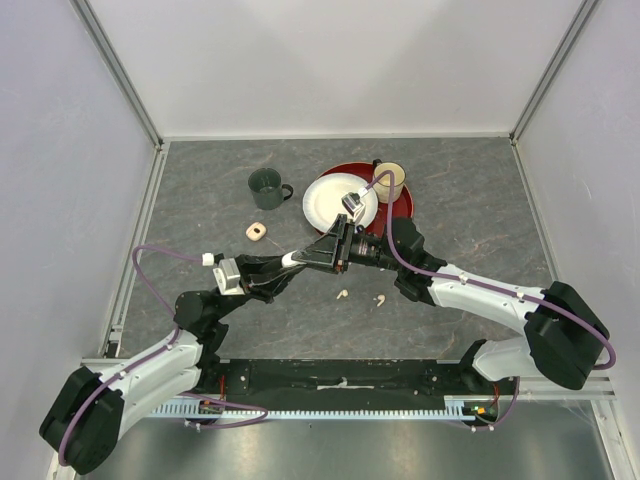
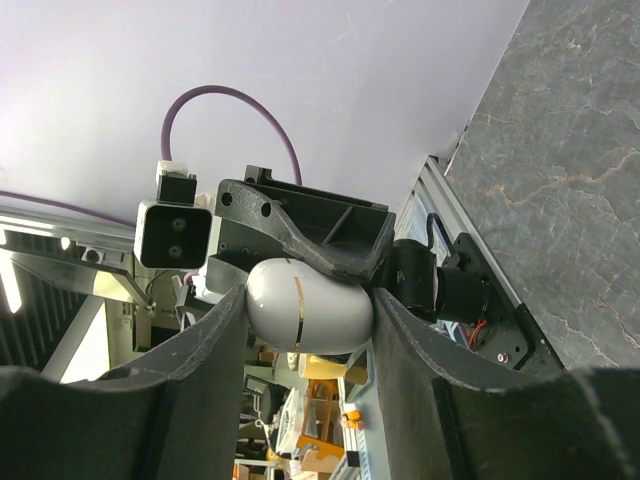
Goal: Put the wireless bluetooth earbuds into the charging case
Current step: Adjust the charging case.
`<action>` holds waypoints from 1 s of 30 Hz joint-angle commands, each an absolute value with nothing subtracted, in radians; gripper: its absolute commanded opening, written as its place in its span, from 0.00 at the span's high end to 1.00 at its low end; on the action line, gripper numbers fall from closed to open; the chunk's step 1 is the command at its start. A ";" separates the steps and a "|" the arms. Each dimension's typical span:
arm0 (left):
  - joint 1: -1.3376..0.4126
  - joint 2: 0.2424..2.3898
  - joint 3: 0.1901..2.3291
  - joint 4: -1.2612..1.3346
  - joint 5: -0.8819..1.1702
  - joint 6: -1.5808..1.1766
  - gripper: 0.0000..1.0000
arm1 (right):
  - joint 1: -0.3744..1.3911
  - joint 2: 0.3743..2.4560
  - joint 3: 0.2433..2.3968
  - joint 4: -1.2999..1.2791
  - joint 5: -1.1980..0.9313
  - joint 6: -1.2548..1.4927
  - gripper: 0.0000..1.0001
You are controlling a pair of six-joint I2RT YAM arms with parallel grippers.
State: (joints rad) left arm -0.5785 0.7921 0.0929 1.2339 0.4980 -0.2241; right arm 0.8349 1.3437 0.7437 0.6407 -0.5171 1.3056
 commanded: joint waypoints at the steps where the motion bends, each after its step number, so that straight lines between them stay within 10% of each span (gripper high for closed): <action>1: -0.571 0.799 0.126 1.287 0.443 -0.219 0.94 | 0.842 1.339 0.738 0.693 -0.558 1.316 1.00; 7: -0.571 0.805 0.126 1.308 0.454 -0.222 0.98 | 0.842 1.344 0.733 0.683 -0.554 1.312 0.99; 14: -0.571 0.802 0.121 1.301 0.451 -0.203 0.98 | 0.844 1.336 0.727 0.678 -0.542 1.293 0.35; 18: -0.572 0.784 0.112 1.270 0.448 -0.180 0.98 | 0.844 1.296 0.742 0.611 -0.490 1.197 0.16; 30: -0.572 0.762 0.113 1.236 0.446 -0.156 0.98 | 0.850 1.181 0.928 0.058 -0.282 0.718 0.08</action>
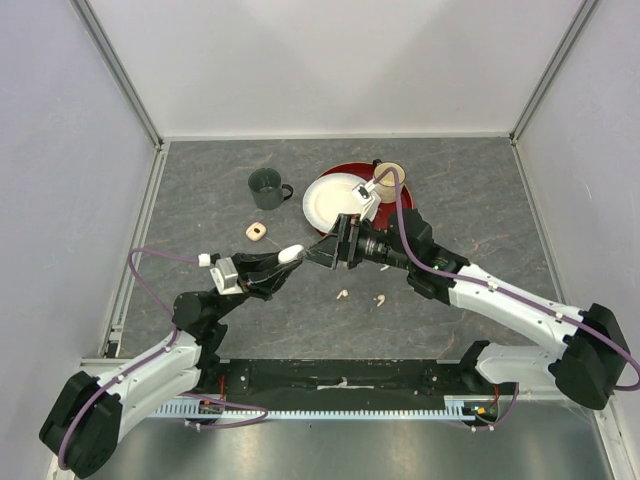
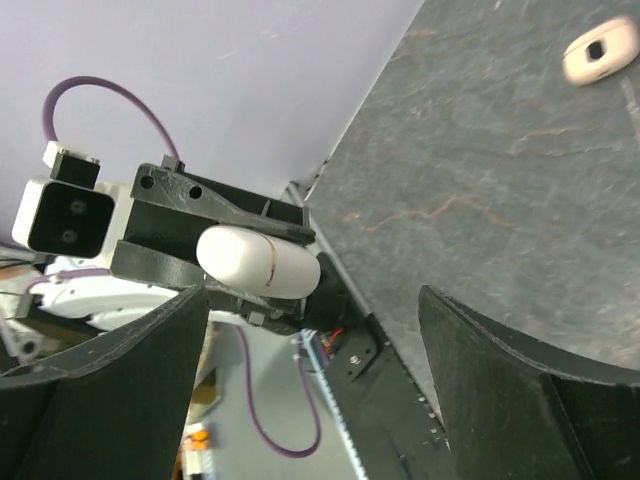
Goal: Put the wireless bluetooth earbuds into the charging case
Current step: Adjust the charging case, then open the charging case.
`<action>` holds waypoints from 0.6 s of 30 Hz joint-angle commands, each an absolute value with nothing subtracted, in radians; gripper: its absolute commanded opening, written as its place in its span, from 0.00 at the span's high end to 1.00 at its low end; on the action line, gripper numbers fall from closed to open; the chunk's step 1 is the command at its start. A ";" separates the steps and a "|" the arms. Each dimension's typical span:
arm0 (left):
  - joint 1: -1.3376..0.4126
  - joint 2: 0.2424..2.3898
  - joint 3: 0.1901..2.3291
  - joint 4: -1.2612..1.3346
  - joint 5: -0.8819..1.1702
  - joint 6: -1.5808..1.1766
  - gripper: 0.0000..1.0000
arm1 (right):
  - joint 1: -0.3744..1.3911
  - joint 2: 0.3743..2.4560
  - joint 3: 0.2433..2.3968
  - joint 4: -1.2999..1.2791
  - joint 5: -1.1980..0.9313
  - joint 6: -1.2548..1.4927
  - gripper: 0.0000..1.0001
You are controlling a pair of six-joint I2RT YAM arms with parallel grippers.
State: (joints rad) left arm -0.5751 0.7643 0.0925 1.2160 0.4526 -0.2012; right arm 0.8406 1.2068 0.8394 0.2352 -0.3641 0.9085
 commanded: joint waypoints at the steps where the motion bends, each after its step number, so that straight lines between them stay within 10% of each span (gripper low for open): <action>1: -0.572 0.770 0.117 1.236 0.452 -0.158 0.98 | 0.850 1.177 0.930 0.058 -0.282 0.718 0.08; 18: -0.571 0.775 0.121 1.255 0.523 -0.169 0.98 | 0.859 1.198 0.925 0.069 -0.259 0.736 0.09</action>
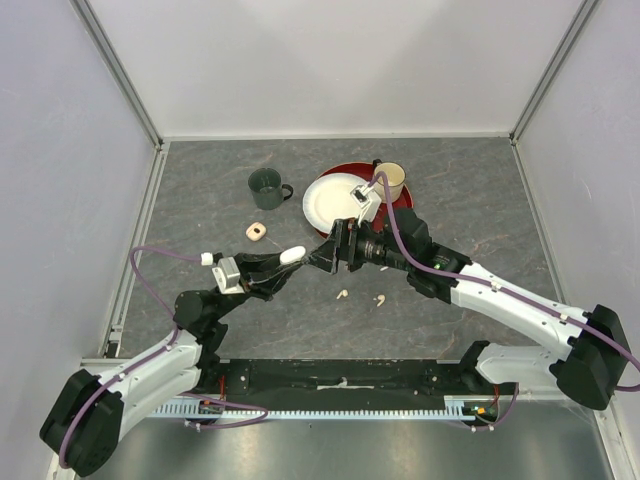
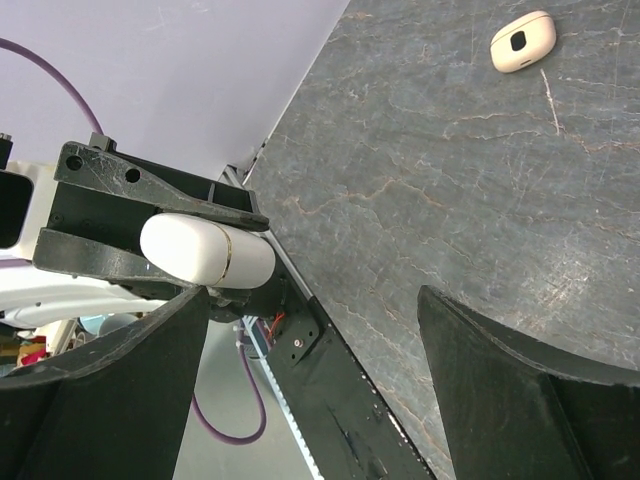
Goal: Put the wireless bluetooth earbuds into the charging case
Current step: Open the charging case.
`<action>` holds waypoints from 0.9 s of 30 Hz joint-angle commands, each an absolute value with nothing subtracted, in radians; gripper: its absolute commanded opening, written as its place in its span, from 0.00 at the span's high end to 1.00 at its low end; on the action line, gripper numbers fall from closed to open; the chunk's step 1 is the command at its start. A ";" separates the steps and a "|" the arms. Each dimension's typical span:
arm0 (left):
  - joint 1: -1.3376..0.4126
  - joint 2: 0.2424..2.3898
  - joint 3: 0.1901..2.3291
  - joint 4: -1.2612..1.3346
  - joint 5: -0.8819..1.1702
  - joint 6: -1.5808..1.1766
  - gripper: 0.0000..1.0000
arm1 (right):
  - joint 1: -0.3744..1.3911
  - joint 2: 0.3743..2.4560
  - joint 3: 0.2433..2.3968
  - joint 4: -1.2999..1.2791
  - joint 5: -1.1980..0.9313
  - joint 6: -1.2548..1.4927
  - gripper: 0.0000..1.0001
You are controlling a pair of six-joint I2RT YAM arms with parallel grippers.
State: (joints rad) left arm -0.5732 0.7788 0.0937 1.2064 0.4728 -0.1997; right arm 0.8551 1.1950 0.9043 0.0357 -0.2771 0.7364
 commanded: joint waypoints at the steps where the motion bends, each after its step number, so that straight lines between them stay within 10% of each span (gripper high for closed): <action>1: -0.572 0.775 0.120 1.255 0.541 -0.166 0.98 | 0.861 1.198 0.925 0.078 -0.259 0.745 0.09; 27: -0.572 0.765 0.123 1.197 0.664 -0.156 0.98 | 0.859 1.218 0.913 0.210 -0.281 0.838 0.08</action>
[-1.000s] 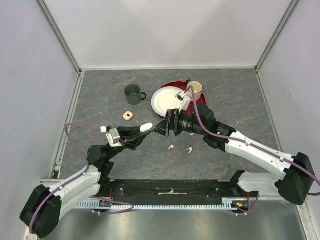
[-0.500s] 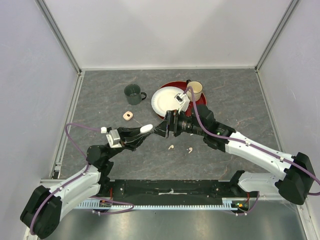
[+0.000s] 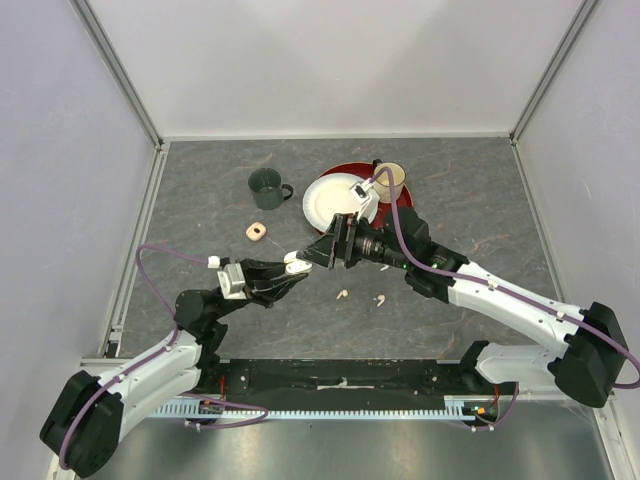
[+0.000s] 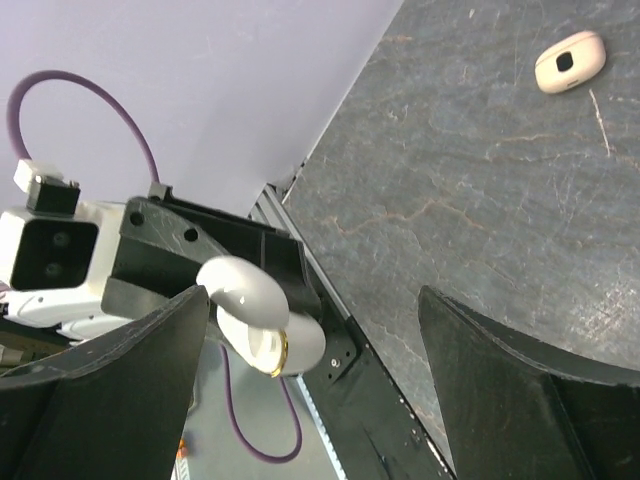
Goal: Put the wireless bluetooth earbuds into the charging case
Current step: Open the charging case.
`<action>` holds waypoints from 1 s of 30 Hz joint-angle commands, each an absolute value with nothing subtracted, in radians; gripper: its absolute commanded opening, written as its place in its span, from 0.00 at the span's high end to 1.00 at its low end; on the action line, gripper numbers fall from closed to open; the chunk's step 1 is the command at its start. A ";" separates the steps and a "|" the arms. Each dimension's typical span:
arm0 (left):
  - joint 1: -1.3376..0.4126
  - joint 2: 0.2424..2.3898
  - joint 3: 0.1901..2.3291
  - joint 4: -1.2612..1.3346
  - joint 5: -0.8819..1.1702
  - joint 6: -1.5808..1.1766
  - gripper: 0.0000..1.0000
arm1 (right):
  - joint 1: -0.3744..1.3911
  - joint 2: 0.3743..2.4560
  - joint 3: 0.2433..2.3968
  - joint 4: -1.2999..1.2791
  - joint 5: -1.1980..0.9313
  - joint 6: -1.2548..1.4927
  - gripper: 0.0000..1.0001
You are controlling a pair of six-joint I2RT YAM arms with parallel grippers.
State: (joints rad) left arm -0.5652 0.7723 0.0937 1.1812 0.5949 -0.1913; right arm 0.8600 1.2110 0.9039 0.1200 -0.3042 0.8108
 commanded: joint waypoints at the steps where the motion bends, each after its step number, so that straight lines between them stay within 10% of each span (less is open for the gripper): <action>1: -0.572 0.764 0.123 1.197 0.663 -0.156 0.98 | 0.858 1.218 0.913 0.210 -0.281 0.839 0.08; 14: -0.571 0.730 0.104 1.127 0.525 -0.146 0.98 | 0.857 1.129 0.919 0.224 -0.298 0.781 0.07; 30: -0.572 0.608 0.094 1.003 0.509 -0.137 0.98 | 0.654 1.104 0.859 -0.486 0.446 0.854 0.13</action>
